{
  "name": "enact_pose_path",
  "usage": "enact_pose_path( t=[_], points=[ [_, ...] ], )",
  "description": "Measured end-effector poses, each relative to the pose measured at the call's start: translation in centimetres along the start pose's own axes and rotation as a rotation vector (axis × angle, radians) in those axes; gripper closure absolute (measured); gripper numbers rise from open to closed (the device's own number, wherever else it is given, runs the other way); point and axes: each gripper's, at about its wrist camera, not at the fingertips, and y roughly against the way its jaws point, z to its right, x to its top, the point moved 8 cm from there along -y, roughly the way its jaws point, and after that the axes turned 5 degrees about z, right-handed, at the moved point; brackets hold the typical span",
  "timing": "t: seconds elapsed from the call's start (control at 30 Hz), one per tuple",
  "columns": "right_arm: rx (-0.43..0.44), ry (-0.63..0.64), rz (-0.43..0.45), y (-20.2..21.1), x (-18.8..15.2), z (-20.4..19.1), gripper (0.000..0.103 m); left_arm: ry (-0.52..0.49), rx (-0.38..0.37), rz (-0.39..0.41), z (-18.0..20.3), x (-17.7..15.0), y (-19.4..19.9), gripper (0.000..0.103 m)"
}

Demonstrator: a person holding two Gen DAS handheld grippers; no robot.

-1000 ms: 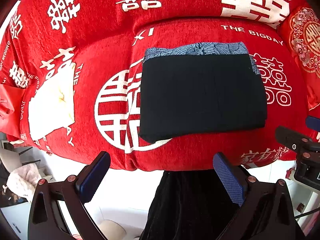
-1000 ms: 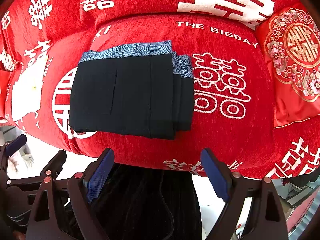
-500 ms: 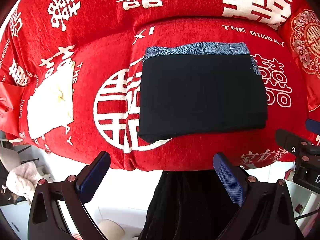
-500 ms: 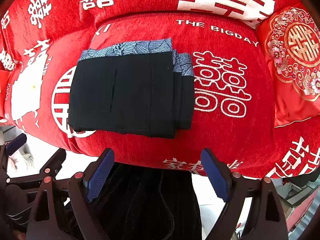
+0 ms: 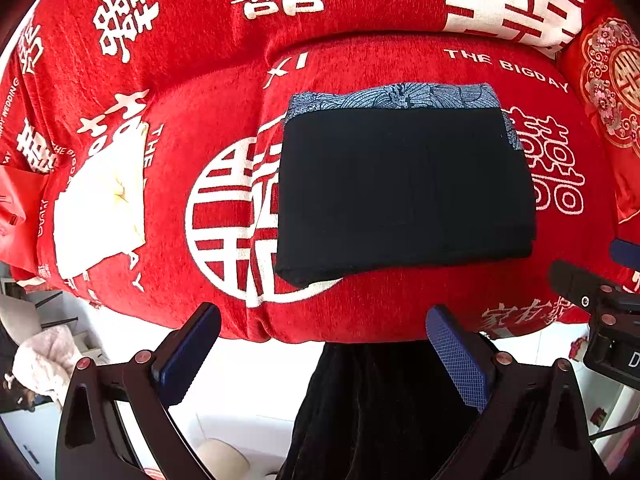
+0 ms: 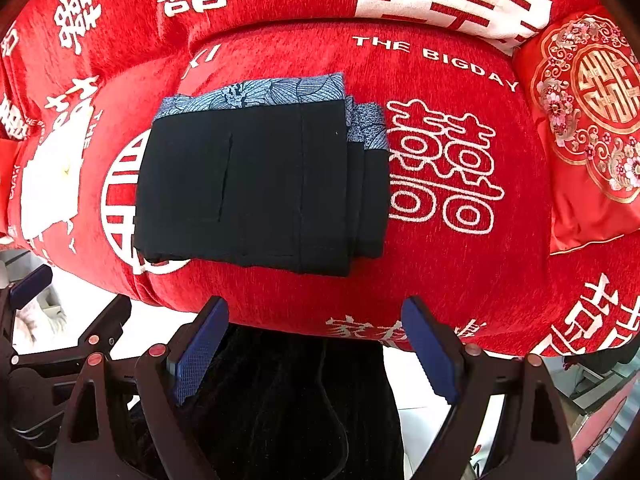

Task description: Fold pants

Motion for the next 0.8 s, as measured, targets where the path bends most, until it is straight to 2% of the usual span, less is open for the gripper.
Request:
enact_pose_path(
  t=[0.8],
  points=[
    [-0.003, 0.009, -0.008, -0.52, -0.16, 0.37, 0.013, 0.001, -0.006, -0.001, 0.46, 0.01, -0.5, 0.0]
  ],
)
